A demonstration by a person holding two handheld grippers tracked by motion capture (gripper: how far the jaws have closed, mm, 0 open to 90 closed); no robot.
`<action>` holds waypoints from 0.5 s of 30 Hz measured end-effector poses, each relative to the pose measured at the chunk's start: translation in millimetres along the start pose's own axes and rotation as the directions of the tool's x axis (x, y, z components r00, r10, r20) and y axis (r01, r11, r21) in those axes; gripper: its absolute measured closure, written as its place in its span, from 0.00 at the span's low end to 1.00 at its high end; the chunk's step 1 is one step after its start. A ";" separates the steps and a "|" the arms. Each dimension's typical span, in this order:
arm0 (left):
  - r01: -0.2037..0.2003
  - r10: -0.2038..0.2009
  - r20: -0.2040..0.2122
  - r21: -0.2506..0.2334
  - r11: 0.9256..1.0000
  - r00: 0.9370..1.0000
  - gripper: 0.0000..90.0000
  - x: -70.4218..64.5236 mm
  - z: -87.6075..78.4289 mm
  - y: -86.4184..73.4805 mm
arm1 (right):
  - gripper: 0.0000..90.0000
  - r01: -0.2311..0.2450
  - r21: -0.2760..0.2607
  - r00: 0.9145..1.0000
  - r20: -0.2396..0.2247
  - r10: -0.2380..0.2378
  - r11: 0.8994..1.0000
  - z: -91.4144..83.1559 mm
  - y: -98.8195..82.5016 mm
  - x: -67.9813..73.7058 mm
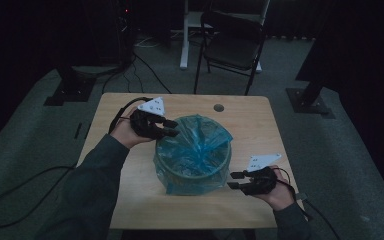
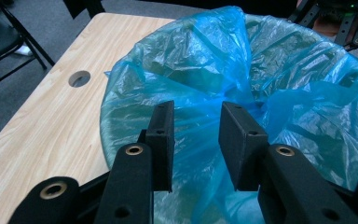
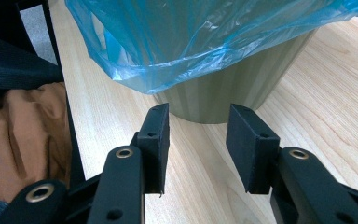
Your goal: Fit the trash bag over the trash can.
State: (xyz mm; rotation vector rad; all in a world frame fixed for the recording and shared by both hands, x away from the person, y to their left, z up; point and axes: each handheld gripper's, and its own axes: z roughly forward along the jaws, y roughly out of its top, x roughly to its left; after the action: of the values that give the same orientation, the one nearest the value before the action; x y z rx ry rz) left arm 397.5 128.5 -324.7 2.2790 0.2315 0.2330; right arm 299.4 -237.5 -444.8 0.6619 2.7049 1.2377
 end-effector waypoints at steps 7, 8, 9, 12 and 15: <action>-0.014 0.014 0.016 0.006 1.000 1.000 0.74 -1.4 7.6 6.4 | 0.66 -0.001 -0.001 1.000 0.001 0.001 1.000 -0.5 -0.9 -0.3; -0.017 0.017 0.022 0.009 1.000 1.000 0.74 -2.0 10.1 8.3 | 0.66 -0.003 0.000 1.000 0.001 0.003 1.000 -0.5 -1.1 -0.1; -0.019 0.019 0.024 0.013 1.000 1.000 0.73 -2.2 11.4 9.1 | 0.66 -0.003 0.000 1.000 0.001 0.003 1.000 -0.5 -1.2 -0.2; -0.021 0.021 0.030 0.020 1.000 0.999 0.74 -2.6 15.0 10.5 | 0.66 -0.002 0.000 1.000 0.001 0.002 1.000 -0.4 -1.4 -0.2; -0.022 0.022 0.037 0.021 1.000 0.999 0.73 -3.2 17.8 12.1 | 0.66 -0.003 0.000 1.000 0.001 0.003 1.000 -0.6 -1.4 -0.1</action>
State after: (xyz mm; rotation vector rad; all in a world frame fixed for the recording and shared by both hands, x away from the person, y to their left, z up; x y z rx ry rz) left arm 399.8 107.0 -327.5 2.3056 0.1908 0.2007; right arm 298.9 -238.8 -445.5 0.6661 2.7041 1.2378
